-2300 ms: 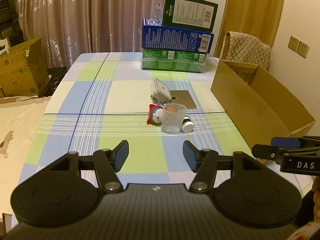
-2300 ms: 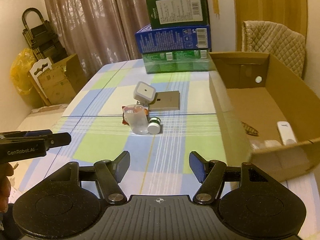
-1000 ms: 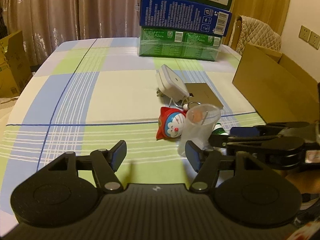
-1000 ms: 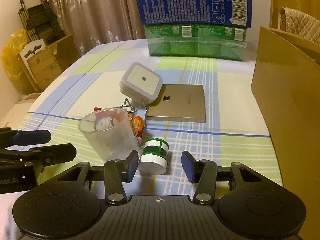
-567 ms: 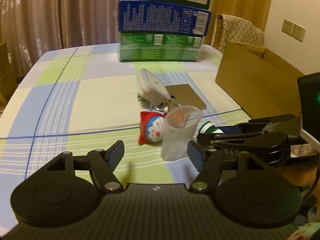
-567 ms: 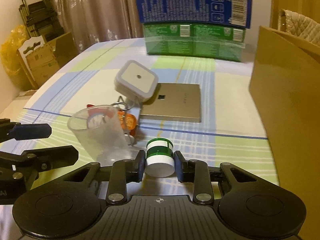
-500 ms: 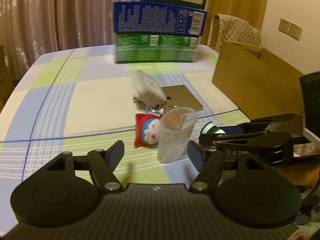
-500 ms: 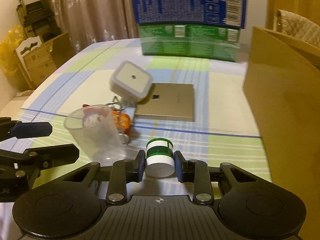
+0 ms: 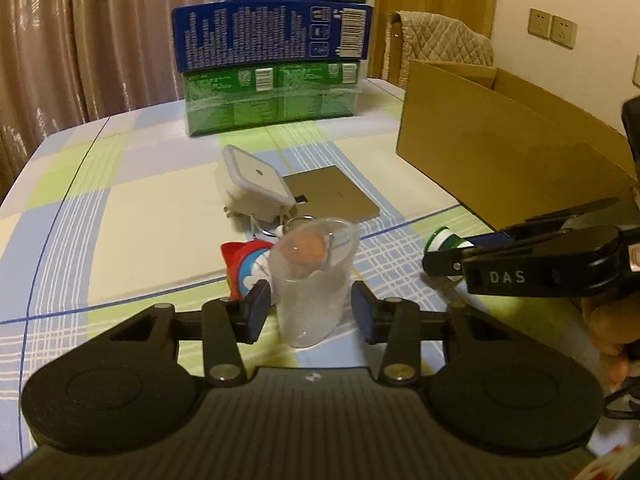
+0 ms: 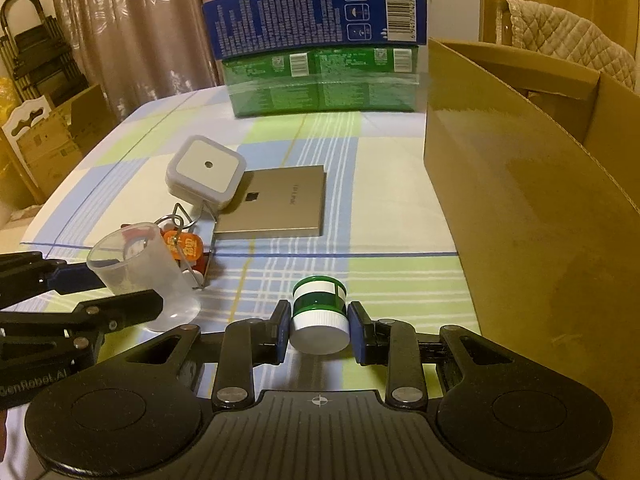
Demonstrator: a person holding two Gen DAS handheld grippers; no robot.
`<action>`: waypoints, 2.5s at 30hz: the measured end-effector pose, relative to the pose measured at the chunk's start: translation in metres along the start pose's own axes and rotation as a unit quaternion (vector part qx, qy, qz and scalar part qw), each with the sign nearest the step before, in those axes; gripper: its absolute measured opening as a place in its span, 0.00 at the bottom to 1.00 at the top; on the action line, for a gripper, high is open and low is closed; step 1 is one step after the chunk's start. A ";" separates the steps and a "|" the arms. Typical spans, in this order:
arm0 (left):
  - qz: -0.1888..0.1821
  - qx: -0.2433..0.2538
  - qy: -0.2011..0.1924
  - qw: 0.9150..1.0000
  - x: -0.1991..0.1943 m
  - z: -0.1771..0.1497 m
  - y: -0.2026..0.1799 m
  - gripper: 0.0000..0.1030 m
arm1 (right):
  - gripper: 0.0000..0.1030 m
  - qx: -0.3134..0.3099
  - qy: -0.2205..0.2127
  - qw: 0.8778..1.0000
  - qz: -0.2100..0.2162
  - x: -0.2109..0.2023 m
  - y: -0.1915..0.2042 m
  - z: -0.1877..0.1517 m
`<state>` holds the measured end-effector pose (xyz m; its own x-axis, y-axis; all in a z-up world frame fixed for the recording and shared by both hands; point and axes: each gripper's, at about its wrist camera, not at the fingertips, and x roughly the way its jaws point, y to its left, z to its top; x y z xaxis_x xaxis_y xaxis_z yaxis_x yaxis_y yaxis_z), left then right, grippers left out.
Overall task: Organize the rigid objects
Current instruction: 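Lower the left tool around the clear cup while the right tool approaches the green-white bottle, then close the left tool on the clear cup while the right tool grasps the green-white bottle, then carry the clear cup and green-white bottle over the cardboard box with both tools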
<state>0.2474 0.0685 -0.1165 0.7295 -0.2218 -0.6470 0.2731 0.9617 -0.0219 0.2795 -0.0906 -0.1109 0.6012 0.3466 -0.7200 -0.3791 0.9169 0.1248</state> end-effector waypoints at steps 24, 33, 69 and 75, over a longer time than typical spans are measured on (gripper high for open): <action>-0.010 -0.008 0.009 1.000 0.022 0.002 -0.009 0.27 | 0.26 0.012 0.008 1.000 0.012 0.006 0.001 -0.001; -0.003 -0.034 0.022 0.999 0.007 -0.001 -0.015 0.27 | 0.26 0.018 -0.003 1.000 0.017 -0.008 0.001 -0.004; 0.014 -0.103 -0.013 0.994 -0.167 0.009 -0.105 0.27 | 0.26 0.022 -0.082 0.996 0.022 -0.216 0.008 -0.038; 0.002 -0.093 -0.024 0.995 -0.177 0.020 -0.122 0.27 | 0.26 0.031 -0.101 0.994 0.009 -0.240 -0.006 -0.040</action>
<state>0.0973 -0.0128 0.0158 0.7613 -0.2209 -0.6097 0.1529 0.9748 -0.1622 0.1095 -0.1870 0.0340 0.7258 0.3902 -0.5666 -0.3515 0.9183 0.1822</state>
